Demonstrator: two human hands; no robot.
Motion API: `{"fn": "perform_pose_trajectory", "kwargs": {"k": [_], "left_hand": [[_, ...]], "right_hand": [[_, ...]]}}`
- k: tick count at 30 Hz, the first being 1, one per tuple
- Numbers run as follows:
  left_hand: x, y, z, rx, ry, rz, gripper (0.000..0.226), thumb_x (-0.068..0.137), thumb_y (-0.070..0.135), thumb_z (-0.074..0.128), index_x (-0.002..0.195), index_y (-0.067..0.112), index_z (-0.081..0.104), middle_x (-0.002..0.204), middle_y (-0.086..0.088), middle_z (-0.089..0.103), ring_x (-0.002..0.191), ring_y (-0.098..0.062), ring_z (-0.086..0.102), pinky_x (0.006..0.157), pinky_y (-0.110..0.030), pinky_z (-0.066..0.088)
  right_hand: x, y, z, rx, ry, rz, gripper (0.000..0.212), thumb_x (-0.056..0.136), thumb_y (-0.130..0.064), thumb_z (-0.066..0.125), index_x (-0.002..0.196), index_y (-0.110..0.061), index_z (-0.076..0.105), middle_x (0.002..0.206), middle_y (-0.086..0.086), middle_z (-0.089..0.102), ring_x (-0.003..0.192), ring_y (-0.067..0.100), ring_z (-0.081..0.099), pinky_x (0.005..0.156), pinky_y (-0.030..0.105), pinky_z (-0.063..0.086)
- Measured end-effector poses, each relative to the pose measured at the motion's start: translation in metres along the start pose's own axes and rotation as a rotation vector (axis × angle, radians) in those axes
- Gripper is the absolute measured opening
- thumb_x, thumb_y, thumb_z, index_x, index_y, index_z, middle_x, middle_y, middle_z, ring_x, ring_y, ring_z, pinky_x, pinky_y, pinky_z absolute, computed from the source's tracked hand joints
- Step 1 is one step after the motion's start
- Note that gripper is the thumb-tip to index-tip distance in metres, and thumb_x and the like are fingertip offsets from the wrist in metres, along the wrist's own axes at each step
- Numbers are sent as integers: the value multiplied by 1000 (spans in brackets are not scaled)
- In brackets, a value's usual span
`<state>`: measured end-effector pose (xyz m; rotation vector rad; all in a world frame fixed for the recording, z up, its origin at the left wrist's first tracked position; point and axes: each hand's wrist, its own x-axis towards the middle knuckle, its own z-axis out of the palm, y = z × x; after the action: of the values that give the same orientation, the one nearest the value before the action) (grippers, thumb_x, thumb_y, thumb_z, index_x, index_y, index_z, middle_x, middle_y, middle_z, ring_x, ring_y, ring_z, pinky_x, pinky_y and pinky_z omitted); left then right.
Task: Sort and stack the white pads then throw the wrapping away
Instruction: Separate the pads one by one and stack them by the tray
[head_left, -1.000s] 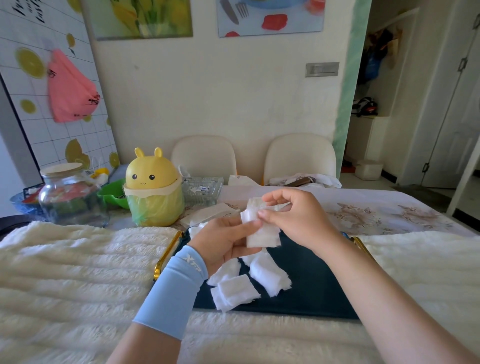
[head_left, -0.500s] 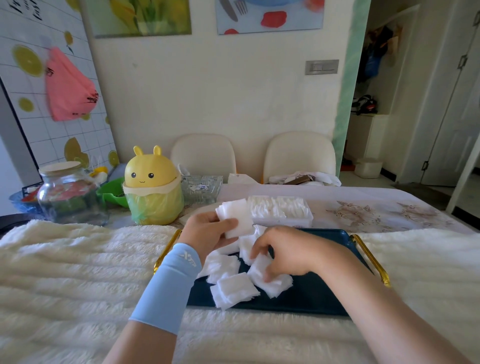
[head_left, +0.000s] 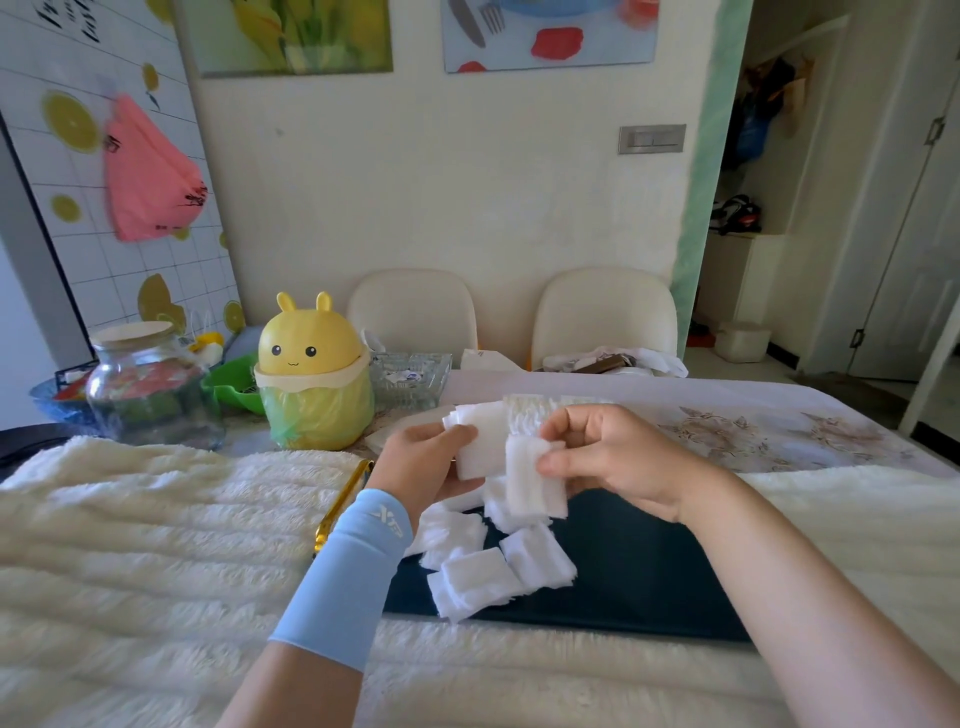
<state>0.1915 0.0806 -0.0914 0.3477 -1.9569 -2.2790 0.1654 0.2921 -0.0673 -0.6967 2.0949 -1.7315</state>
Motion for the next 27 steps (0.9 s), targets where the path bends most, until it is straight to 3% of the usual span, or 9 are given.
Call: {"fn": "perform_pose_trajectory", "kwargs": {"k": [7, 10, 14, 17, 20, 22, 24, 27], "left_hand": [[-3, -2, 6, 0, -93, -44, 18, 92, 14, 67, 105, 1, 70, 103, -20, 74, 93, -30, 73, 77, -39, 61], [-6, -4, 11, 18, -206, -52, 21, 94, 15, 64, 108, 0, 70, 103, -19, 74, 93, -29, 73, 73, -33, 61], [-7, -7, 15, 47, -274, -23, 21, 97, 13, 59, 106, 0, 72, 103, -19, 74, 98, -30, 72, 84, -37, 59], [-5, -9, 15, 86, -243, 8, 18, 96, 14, 61, 103, 2, 73, 102, -19, 75, 97, -29, 73, 88, -39, 57], [-4, -10, 16, 139, -187, 26, 18, 93, 17, 66, 101, 1, 72, 100, -17, 75, 94, -28, 74, 84, -39, 59], [-3, -10, 16, 141, -179, 19, 17, 93, 17, 67, 100, 2, 73, 100, -16, 75, 94, -28, 74, 83, -39, 60], [-4, -11, 17, 114, -193, 6, 19, 93, 15, 65, 102, -1, 72, 102, -20, 74, 96, -31, 73, 83, -39, 60], [-5, -11, 16, 107, -204, 10, 20, 95, 12, 60, 102, -2, 72, 101, -23, 74, 95, -33, 72, 81, -38, 60]], "right_hand": [[2, -7, 2, 33, 184, -65, 18, 88, 3, 70, 99, -11, 70, 70, -2, 70, 52, 8, 58, 49, 24, 47], [1, -11, 6, -46, 209, -120, 16, 88, 0, 73, 98, -13, 72, 72, -1, 69, 49, 9, 53, 49, 25, 46], [0, -12, 12, -171, 249, -107, 17, 88, -3, 75, 98, -17, 72, 73, -3, 67, 47, 1, 53, 48, 22, 44], [1, -16, 9, 16, 311, -102, 16, 88, -2, 73, 100, -14, 71, 79, 4, 65, 57, 10, 55, 51, 23, 45], [1, -22, -4, 323, 358, -164, 15, 91, -3, 67, 99, -15, 71, 92, 4, 70, 86, 20, 64, 77, 33, 50], [0, -24, -6, 391, 310, -179, 16, 93, -3, 64, 98, -17, 70, 94, 2, 70, 89, 20, 67, 80, 34, 52], [0, -21, 1, 203, 273, -117, 15, 94, -3, 65, 100, -16, 69, 94, 5, 66, 80, 17, 67, 67, 33, 59], [1, -13, 12, -111, 225, -7, 12, 94, -7, 69, 98, -18, 69, 93, 7, 68, 69, 15, 65, 51, 30, 56]]}}
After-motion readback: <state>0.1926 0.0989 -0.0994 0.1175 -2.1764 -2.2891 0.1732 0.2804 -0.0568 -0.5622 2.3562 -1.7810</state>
